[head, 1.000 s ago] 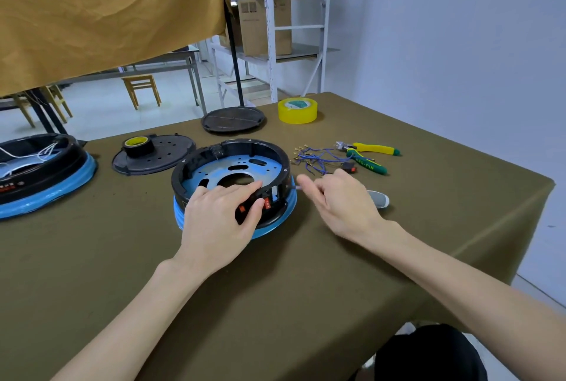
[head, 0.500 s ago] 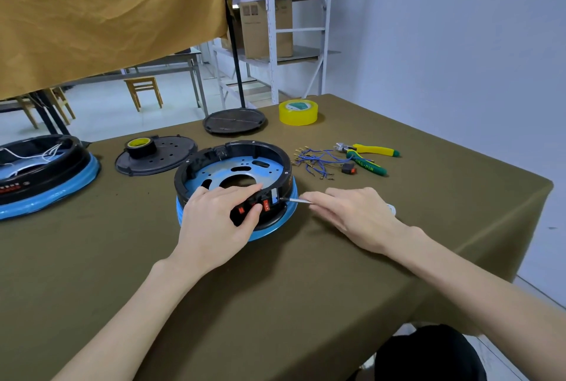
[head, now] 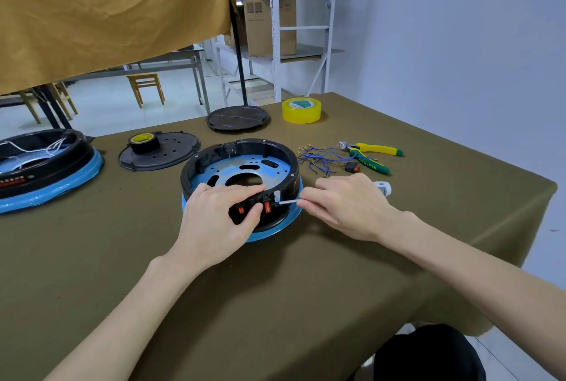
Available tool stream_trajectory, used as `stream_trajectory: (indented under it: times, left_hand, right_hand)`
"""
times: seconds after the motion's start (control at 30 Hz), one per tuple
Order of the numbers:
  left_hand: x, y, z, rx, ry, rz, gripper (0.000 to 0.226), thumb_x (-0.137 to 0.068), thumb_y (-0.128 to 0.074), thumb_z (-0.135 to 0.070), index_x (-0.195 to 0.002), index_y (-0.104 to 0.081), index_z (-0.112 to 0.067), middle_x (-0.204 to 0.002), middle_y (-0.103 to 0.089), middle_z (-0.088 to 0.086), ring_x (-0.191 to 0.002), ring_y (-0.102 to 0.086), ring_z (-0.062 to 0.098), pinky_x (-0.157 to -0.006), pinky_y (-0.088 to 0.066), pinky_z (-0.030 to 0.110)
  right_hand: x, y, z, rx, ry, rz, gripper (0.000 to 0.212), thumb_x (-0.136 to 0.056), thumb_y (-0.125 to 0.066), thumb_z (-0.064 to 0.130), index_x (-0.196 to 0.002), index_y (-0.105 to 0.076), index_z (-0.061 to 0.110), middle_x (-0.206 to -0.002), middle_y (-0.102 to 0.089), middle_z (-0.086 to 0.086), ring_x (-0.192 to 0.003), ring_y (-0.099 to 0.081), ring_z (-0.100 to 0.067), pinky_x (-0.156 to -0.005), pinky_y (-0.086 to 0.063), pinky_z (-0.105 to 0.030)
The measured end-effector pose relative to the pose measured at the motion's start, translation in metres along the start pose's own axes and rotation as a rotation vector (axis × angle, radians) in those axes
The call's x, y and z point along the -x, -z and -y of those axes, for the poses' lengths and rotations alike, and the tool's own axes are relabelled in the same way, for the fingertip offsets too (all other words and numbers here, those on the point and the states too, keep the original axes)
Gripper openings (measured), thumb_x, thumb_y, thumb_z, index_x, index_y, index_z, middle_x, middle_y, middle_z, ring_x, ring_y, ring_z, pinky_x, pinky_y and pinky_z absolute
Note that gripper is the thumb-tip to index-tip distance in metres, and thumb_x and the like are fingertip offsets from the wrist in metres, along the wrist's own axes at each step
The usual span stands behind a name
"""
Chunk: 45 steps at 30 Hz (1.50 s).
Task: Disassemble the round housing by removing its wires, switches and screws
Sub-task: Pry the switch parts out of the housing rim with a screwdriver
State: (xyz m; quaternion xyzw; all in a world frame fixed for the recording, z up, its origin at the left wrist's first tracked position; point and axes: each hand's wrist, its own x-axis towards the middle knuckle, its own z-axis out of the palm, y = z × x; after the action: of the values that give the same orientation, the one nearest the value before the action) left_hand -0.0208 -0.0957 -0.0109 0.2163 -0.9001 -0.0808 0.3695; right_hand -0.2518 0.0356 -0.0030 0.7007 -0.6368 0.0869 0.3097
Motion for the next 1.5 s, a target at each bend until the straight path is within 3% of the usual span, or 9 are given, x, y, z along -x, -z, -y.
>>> stream_trajectory:
  times: [0.17, 0.3, 0.43, 0.6, 0.83, 0.97, 1.2, 1.3, 1.5]
  left_hand:
    - [-0.001, -0.001, 0.0, -0.006, -0.013, 0.009, 0.04, -0.094, -0.051, -0.047, -0.126, -0.073, -0.036, -0.107, -0.077, -0.02, -0.086, -0.063, 0.001, -0.075, -0.04, 0.03]
    - [-0.001, -0.001, -0.002, 0.0, -0.016, -0.006, 0.04, -0.095, -0.051, -0.047, -0.125, -0.074, -0.034, -0.104, -0.077, -0.019, -0.082, -0.061, 0.001, -0.075, -0.04, 0.031]
    - [-0.002, -0.002, -0.006, -0.003, 0.017, -0.039, 0.038, -0.092, -0.058, -0.049, -0.12, -0.076, -0.033, -0.099, -0.078, -0.017, -0.073, -0.053, -0.001, -0.075, -0.039, 0.031]
    - [-0.004, -0.002, -0.007, -0.034, 0.043, -0.034, 0.034, -0.093, -0.058, -0.047, -0.119, -0.077, -0.034, -0.096, -0.078, -0.017, -0.079, -0.065, 0.006, -0.077, -0.045, 0.035]
    - [-0.005, -0.001, -0.009, -0.049, 0.041, -0.057, 0.034, -0.093, -0.058, -0.047, -0.117, -0.078, -0.032, -0.088, -0.079, -0.013, -0.072, -0.067, 0.01, -0.072, -0.055, 0.038]
    - [-0.006, -0.002, -0.007, -0.076, 0.059, -0.055, 0.029, -0.098, -0.061, -0.047, -0.116, -0.079, -0.032, -0.091, -0.08, -0.012, -0.07, -0.064, 0.007, -0.064, -0.046, 0.028]
    - [-0.007, -0.001, -0.001, -0.058, 0.093, -0.035, 0.03, -0.096, -0.061, -0.05, -0.116, -0.078, -0.037, -0.09, -0.078, -0.017, -0.071, -0.062, 0.008, -0.064, -0.041, 0.022]
    - [-0.007, -0.002, 0.0, -0.037, 0.099, -0.048, 0.026, -0.095, -0.065, -0.048, -0.114, -0.079, -0.037, -0.087, -0.077, -0.019, -0.068, -0.06, 0.003, -0.063, -0.04, 0.019]
    - [-0.007, -0.002, 0.004, 0.004, 0.12, -0.032, 0.031, -0.093, -0.061, -0.054, -0.113, -0.078, -0.038, -0.087, -0.076, -0.023, -0.069, -0.061, -0.002, -0.069, -0.047, 0.022]
  right_hand:
    - [-0.007, -0.002, 0.0, 0.003, 0.005, -0.037, 0.054, -0.108, -0.021, 0.049, -0.074, -0.056, 0.024, -0.062, -0.047, 0.007, -0.054, -0.048, -0.017, -0.048, -0.021, -0.029]
    - [-0.029, -0.016, 0.001, -0.021, -0.127, -0.148, 0.056, -0.105, -0.031, 0.034, -0.052, -0.039, 0.02, -0.047, -0.038, 0.007, -0.04, -0.041, -0.022, -0.046, -0.02, -0.027]
    - [-0.054, -0.034, -0.002, -0.03, -0.13, -0.288, 0.044, -0.097, -0.04, 0.023, -0.053, -0.034, 0.02, -0.042, -0.046, -0.003, -0.037, -0.04, -0.026, -0.045, -0.025, -0.028]
    - [-0.058, -0.048, -0.01, -0.061, -0.061, -0.388, 0.038, -0.096, -0.042, 0.018, -0.059, -0.034, 0.02, -0.045, -0.046, -0.001, -0.04, -0.035, -0.023, -0.048, -0.021, -0.029]
    - [-0.063, -0.053, -0.02, -0.109, 0.02, -0.396, 0.039, -0.098, -0.044, 0.016, -0.06, -0.049, 0.014, -0.05, -0.049, -0.002, -0.043, -0.041, -0.025, -0.042, -0.035, -0.035]
    - [-0.066, -0.047, -0.022, -0.117, 0.094, -0.385, 0.038, -0.097, -0.045, 0.014, -0.058, -0.048, 0.013, -0.048, -0.046, -0.003, -0.042, -0.039, -0.024, -0.043, -0.031, -0.033]
    - [-0.03, -0.044, 0.002, 0.016, -0.217, -0.399, 0.041, -0.1, -0.043, 0.025, -0.06, -0.034, 0.023, -0.043, -0.045, 0.001, -0.037, -0.041, -0.026, -0.045, -0.022, -0.027]
    - [-0.023, -0.039, 0.011, 0.101, -0.356, -0.402, 0.045, -0.098, -0.044, 0.029, -0.056, -0.032, 0.023, -0.038, -0.04, -0.001, -0.034, -0.031, -0.029, -0.047, -0.017, -0.026]
    - [-0.025, -0.026, 0.019, 0.193, -0.336, -0.411, 0.048, -0.1, -0.042, 0.031, -0.055, -0.03, 0.021, -0.045, -0.02, 0.005, -0.039, -0.018, -0.024, -0.048, -0.011, -0.025]
